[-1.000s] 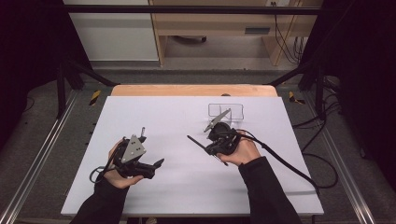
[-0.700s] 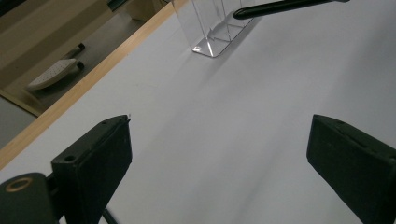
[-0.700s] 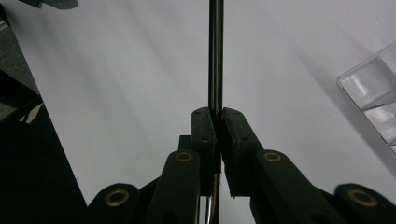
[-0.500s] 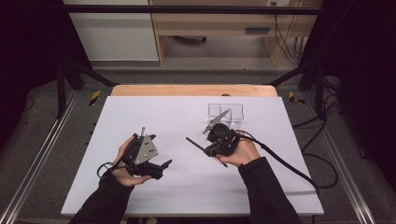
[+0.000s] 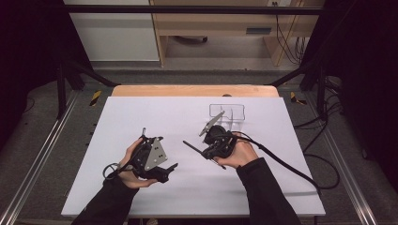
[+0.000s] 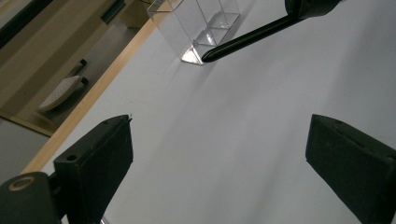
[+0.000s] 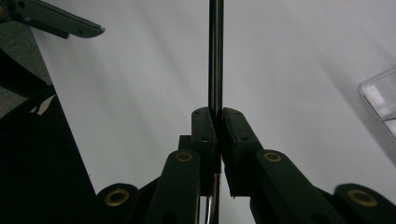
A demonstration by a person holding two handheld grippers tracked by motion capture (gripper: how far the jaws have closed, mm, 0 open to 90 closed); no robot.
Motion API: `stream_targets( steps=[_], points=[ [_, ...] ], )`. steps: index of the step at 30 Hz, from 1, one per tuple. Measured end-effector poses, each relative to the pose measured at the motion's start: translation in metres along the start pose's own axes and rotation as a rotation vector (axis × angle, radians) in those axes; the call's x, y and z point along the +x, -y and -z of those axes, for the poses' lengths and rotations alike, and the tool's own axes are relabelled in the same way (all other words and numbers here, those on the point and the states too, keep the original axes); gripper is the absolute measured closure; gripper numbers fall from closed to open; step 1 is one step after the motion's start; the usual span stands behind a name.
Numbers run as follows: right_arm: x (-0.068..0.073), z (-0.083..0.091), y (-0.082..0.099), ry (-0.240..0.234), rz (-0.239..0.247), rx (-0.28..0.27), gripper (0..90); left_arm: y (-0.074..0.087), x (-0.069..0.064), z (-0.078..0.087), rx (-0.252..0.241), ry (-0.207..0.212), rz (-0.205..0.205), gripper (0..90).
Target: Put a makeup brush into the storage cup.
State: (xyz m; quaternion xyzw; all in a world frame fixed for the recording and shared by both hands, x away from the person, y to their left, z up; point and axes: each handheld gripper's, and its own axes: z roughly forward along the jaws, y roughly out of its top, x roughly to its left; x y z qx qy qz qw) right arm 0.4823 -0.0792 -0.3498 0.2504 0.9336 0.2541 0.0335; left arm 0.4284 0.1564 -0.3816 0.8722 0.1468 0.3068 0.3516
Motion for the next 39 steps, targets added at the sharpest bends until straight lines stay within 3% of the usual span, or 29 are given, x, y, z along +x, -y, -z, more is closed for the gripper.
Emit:
stream_targets(
  steps=[15, 19, 26, 39],
  points=[
    [0.004, -0.011, 0.0, -0.045, 0.009, 0.024, 84.4, -0.007, -0.013, -0.008, 0.014, -0.011, -0.086, 9.3],
    [0.004, -0.014, -0.001, -0.056, 0.011, 0.031, 84.4, -0.01, -0.017, -0.012, 0.006, -0.017, -0.134, 10.1],
    [0.005, -0.016, -0.001, -0.056, 0.012, 0.043, 84.4, -0.013, -0.021, -0.016, 0.018, -0.005, -0.149, 12.3],
    [0.006, -0.018, -0.001, -0.077, 0.011, 0.05, 84.4, -0.017, -0.028, -0.024, 0.023, -0.018, -0.223, 19.9]
  ],
)
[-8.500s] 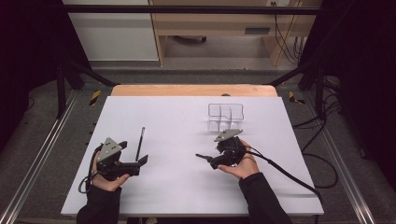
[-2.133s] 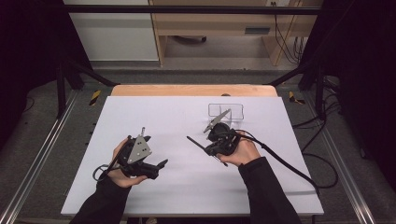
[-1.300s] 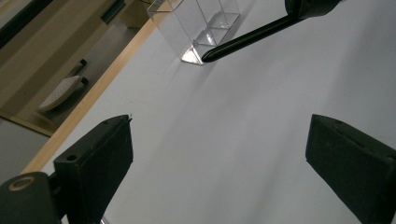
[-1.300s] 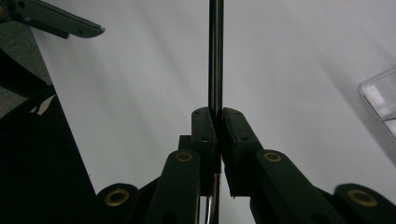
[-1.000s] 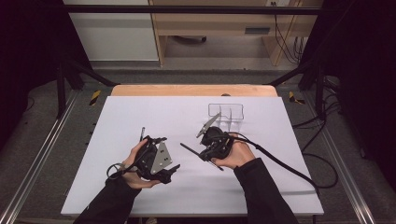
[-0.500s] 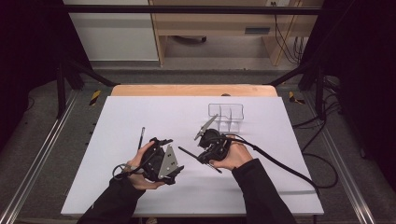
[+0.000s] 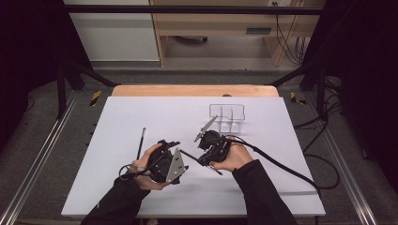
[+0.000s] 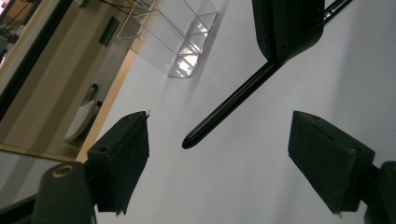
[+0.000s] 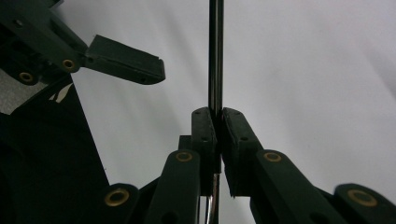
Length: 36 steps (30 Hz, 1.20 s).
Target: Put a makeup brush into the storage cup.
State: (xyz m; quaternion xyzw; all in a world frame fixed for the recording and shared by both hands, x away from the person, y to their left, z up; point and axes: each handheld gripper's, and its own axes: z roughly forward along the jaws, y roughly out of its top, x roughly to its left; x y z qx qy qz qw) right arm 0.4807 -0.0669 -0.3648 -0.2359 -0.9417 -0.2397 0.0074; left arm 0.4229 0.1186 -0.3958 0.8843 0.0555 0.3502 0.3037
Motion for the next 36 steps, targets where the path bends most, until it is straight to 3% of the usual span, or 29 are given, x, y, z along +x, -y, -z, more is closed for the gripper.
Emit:
stream_targets(
  steps=[13, 33, 36],
  points=[
    [0.002, -0.003, 0.0, -0.019, 0.009, 0.012, 84.4, -0.004, -0.01, -0.006, 0.014, -0.022, -0.111, 31.2],
    [0.007, -0.008, -0.001, -0.045, 0.027, 0.024, 84.4, -0.006, -0.023, -0.013, 0.045, -0.011, -0.225, 58.9],
    [0.007, -0.008, -0.002, -0.048, 0.03, 0.025, 84.4, -0.006, -0.023, -0.013, 0.04, -0.01, -0.224, 61.2]
  ],
)
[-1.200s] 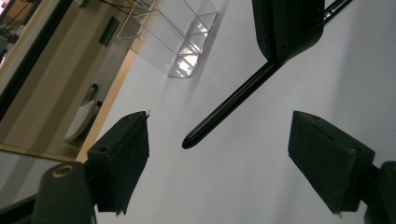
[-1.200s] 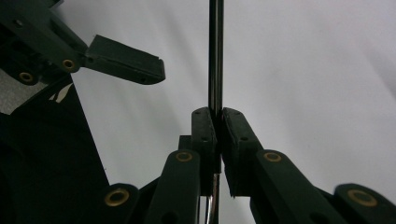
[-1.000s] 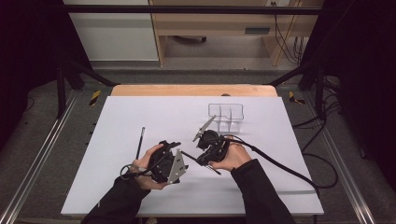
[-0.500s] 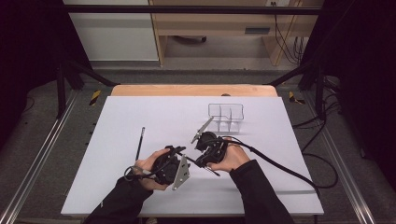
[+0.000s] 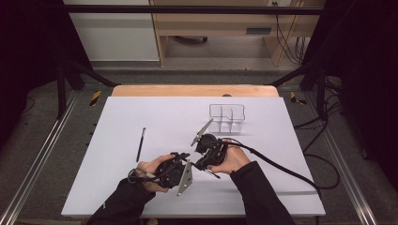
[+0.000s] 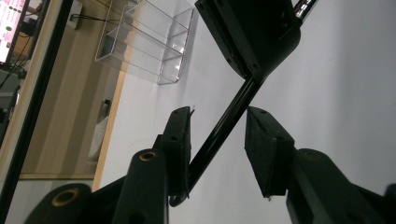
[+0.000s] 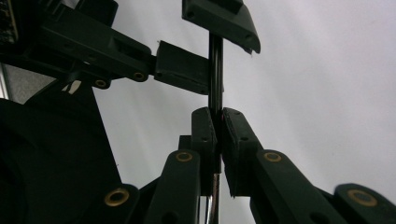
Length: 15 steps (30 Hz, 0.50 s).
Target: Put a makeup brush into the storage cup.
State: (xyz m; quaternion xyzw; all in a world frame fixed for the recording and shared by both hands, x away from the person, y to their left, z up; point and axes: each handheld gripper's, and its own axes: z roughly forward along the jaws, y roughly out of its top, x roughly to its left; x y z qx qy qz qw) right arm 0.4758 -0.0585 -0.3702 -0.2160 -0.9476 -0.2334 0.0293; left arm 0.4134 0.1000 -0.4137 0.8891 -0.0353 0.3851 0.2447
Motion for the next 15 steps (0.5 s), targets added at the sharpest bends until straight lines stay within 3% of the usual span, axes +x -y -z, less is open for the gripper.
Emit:
stream_targets(
  steps=[15],
  points=[
    [0.0023, -0.0014, -0.0021, -0.008, 0.02, 0.017, 84.4, 0.0, -0.004, -0.0011, 0.012, 0.041, -0.07, 75.0]
  ],
)
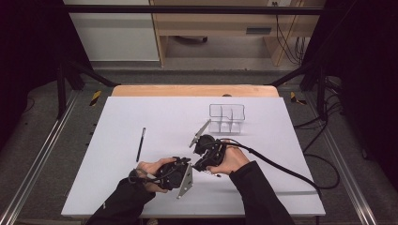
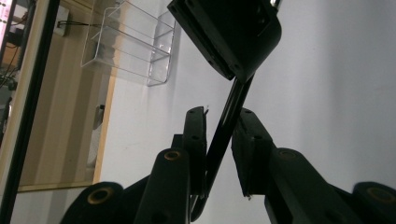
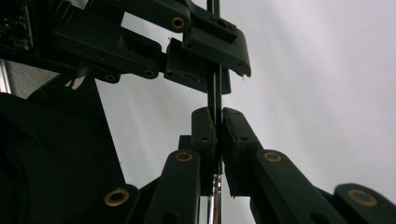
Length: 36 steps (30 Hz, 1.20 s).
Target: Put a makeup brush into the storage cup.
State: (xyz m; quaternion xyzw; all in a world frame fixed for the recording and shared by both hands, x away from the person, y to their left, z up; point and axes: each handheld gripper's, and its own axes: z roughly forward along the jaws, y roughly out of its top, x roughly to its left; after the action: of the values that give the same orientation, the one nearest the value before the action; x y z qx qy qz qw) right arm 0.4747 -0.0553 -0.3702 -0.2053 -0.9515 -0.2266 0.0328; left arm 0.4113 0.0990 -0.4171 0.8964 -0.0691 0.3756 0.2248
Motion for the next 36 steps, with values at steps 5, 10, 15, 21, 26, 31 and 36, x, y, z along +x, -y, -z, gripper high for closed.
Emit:
stream_targets(
  steps=[5, 10, 15, 21, 26, 31, 36],
  points=[
    [0.0, 0.0, 0.0, -0.004, 0.005, 0.002, 84.4, -0.001, -0.002, 0.0, 0.005, 0.013, -0.023, 77.9],
    [0.0, 0.001, 0.0, -0.01, 0.014, 0.001, 84.2, -0.003, -0.005, -0.002, 0.019, 0.037, -0.062, 82.1],
    [0.0, 0.0, 0.001, -0.014, 0.019, 0.011, 83.8, -0.003, -0.007, -0.002, 0.027, 0.042, -0.077, 82.8],
    [-0.001, 0.006, 0.002, 0.014, 0.019, -0.055, 76.9, 0.0, -0.005, -0.001, 0.036, 0.037, -0.05, 82.8],
    [-0.004, 0.017, 0.003, 0.079, 0.017, -0.118, 66.2, 0.005, -0.003, 0.0, 0.045, 0.041, -0.012, 82.8],
    [-0.006, 0.033, 0.007, 0.16, 0.01, -0.221, 52.3, 0.013, 0.0, 0.002, 0.047, 0.042, 0.053, 82.8],
    [-0.01, 0.042, 0.012, 0.216, -0.019, -0.304, 42.9, 0.021, 0.001, 0.004, 0.023, 0.048, 0.138, 82.8]
  ],
)
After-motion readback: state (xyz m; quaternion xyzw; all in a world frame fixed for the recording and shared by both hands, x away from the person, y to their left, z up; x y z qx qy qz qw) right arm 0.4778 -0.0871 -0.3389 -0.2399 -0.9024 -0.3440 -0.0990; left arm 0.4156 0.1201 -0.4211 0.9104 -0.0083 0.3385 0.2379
